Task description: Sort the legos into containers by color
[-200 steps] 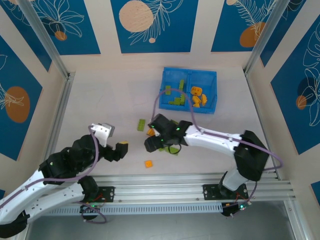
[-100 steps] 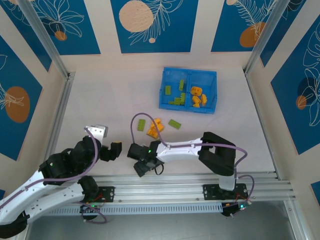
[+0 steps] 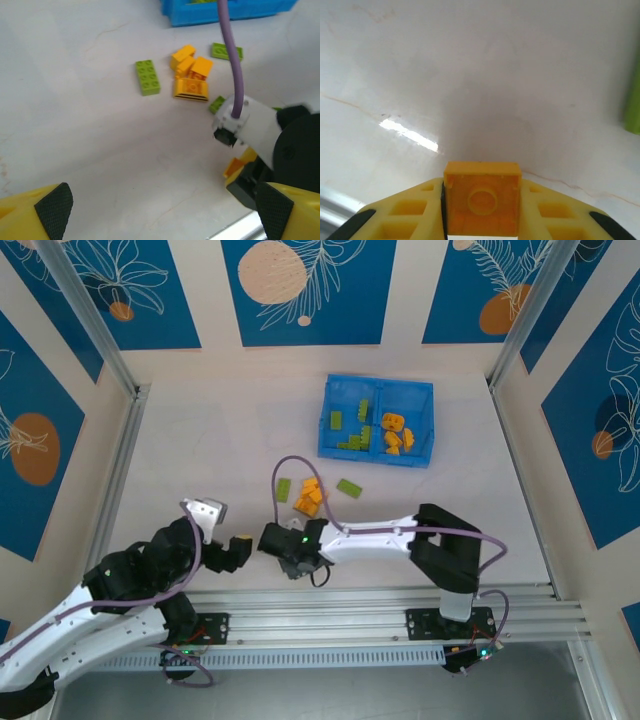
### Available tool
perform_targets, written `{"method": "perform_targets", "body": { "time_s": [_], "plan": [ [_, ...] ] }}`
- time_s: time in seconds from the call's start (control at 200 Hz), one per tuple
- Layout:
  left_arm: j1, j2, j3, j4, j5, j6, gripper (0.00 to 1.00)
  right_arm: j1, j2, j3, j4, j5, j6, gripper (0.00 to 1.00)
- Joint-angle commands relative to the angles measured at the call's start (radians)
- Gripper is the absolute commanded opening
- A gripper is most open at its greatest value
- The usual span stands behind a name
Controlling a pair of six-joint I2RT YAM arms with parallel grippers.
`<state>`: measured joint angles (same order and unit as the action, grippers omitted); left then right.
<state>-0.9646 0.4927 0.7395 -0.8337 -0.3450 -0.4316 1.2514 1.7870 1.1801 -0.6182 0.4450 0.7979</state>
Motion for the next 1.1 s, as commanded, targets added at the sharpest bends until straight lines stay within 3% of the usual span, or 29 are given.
{"method": "perform_targets", "body": {
  "time_s": [0.0,0.21,0.43,0.56,0.68,0.96,1.095],
  "plan": [
    [-0.005,0.006,-0.015,0.094,0.132,0.075,0.99,-0.038,-0.162,-0.039,0.014,0.055,0.031,0.29],
    [-0.005,0.045,-0.042,0.290,0.407,0.164,1.00,-0.192,-0.398,-0.090,0.033,0.066,-0.067,0.29],
    [-0.006,0.115,-0.077,0.460,0.509,0.153,1.00,-0.614,-0.482,-0.068,0.127,-0.003,-0.280,0.29],
    [-0.009,0.146,-0.077,0.456,0.508,0.144,1.00,-0.848,-0.344,0.023,0.165,-0.027,-0.336,0.29],
    [-0.010,0.138,-0.089,0.429,0.484,0.121,1.00,-0.993,-0.178,0.128,0.195,-0.103,-0.311,0.28],
    [-0.010,0.137,-0.072,0.355,0.442,0.114,1.00,-1.106,0.265,0.567,0.002,-0.149,-0.280,0.28],
    [-0.010,0.144,-0.065,0.355,0.428,0.117,1.00,-1.114,0.353,0.689,-0.074,-0.169,-0.276,0.40]
  ]
}}
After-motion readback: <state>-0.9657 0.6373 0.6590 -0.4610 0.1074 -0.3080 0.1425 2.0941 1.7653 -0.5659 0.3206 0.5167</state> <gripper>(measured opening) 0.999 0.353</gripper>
